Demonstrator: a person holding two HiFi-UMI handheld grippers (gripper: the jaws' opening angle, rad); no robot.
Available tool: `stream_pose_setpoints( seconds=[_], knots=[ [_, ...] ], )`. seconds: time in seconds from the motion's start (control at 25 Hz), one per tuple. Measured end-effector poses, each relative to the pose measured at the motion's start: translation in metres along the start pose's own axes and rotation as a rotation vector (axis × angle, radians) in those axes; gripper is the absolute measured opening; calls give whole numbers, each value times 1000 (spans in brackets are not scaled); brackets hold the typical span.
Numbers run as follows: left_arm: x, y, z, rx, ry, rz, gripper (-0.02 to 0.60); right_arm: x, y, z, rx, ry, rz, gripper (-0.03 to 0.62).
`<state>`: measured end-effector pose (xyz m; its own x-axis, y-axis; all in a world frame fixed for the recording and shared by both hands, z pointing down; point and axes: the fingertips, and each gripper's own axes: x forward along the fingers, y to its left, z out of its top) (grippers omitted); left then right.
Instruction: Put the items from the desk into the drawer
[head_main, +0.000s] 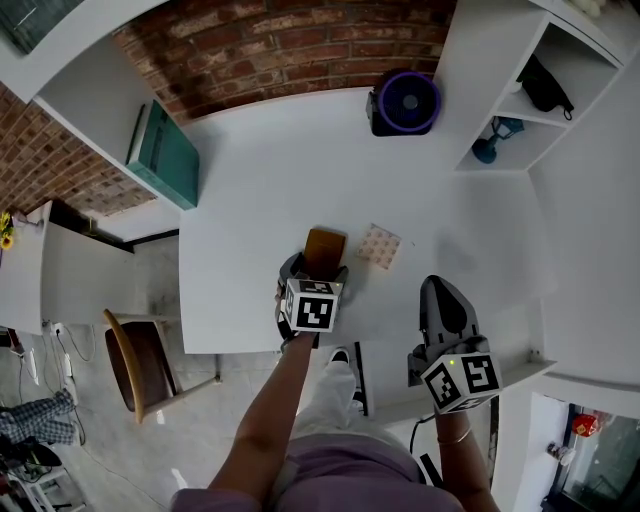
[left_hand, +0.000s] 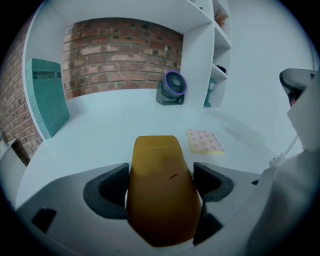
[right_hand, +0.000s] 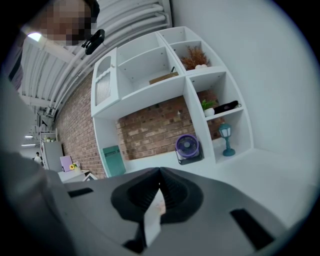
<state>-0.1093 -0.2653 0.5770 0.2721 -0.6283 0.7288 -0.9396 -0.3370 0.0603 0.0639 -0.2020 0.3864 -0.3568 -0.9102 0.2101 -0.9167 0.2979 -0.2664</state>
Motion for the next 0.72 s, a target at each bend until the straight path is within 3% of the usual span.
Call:
stream_pose_setpoints(
  seconds=[0.24, 0.72],
  knots=[
    [-3, 2, 0, 13, -9, -9, 394, -4, -2, 3, -6, -4, -7, 3],
    [-33, -25, 28, 147, -126, -70, 393, -17, -7, 6, -6, -24, -39, 3]
  ],
)
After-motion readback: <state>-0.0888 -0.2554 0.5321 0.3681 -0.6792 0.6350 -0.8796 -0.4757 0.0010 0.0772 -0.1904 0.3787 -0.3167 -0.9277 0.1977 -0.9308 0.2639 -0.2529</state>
